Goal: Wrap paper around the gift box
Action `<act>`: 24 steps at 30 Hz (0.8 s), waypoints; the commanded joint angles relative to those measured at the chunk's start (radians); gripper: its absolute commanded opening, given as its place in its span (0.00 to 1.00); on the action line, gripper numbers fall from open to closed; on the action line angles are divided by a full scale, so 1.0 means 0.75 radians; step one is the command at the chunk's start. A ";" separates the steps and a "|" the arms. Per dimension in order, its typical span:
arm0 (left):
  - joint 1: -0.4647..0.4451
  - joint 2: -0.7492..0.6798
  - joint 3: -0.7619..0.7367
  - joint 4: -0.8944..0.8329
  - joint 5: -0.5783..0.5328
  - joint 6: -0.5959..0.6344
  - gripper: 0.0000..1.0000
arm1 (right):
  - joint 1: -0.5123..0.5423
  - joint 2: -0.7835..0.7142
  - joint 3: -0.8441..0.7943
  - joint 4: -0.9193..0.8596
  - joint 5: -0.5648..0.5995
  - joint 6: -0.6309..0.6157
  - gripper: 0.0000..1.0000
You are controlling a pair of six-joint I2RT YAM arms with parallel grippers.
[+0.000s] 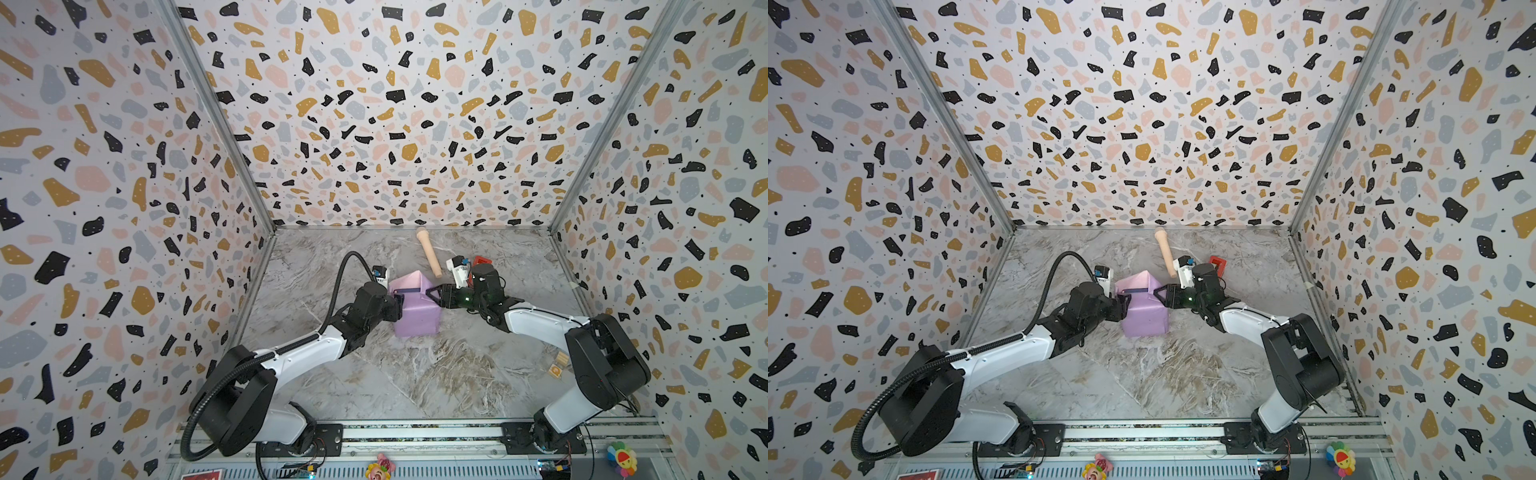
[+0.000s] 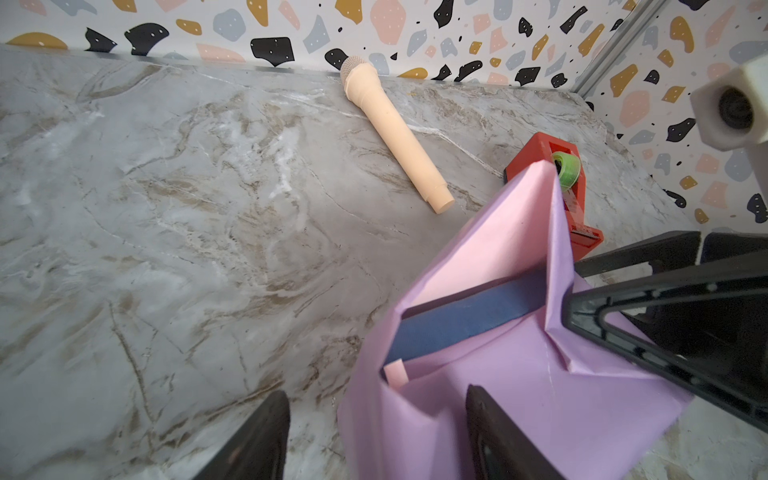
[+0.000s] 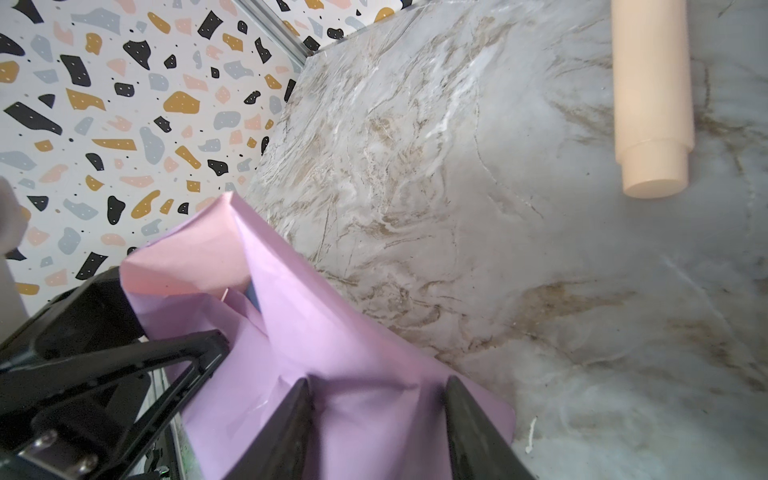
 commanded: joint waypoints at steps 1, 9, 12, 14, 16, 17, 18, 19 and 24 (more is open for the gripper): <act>-0.008 0.018 0.014 -0.006 0.011 0.016 0.68 | 0.013 0.031 -0.055 -0.054 0.076 0.046 0.51; -0.006 -0.026 0.106 -0.055 -0.001 0.035 0.78 | 0.016 0.029 -0.121 -0.057 0.086 0.029 0.51; -0.006 -0.092 0.125 -0.079 -0.001 0.043 0.80 | 0.017 0.015 -0.139 -0.064 0.094 0.017 0.51; -0.005 -0.156 0.114 -0.094 0.021 0.045 0.81 | 0.016 0.009 -0.148 -0.065 0.096 0.014 0.51; 0.000 -0.233 0.078 -0.114 0.026 0.035 0.81 | 0.017 0.010 -0.151 -0.065 0.096 0.012 0.51; 0.010 -0.279 0.053 -0.127 0.028 0.020 0.81 | 0.017 0.010 -0.151 -0.063 0.093 0.011 0.51; 0.026 -0.317 0.022 -0.137 0.025 0.005 0.80 | 0.016 0.010 -0.151 -0.062 0.094 0.010 0.51; 0.051 -0.366 -0.018 -0.140 0.018 -0.025 0.80 | 0.017 0.011 -0.149 -0.060 0.092 0.011 0.51; 0.193 -0.474 -0.141 -0.134 0.014 -0.133 0.76 | 0.019 0.021 -0.144 -0.047 0.083 0.014 0.51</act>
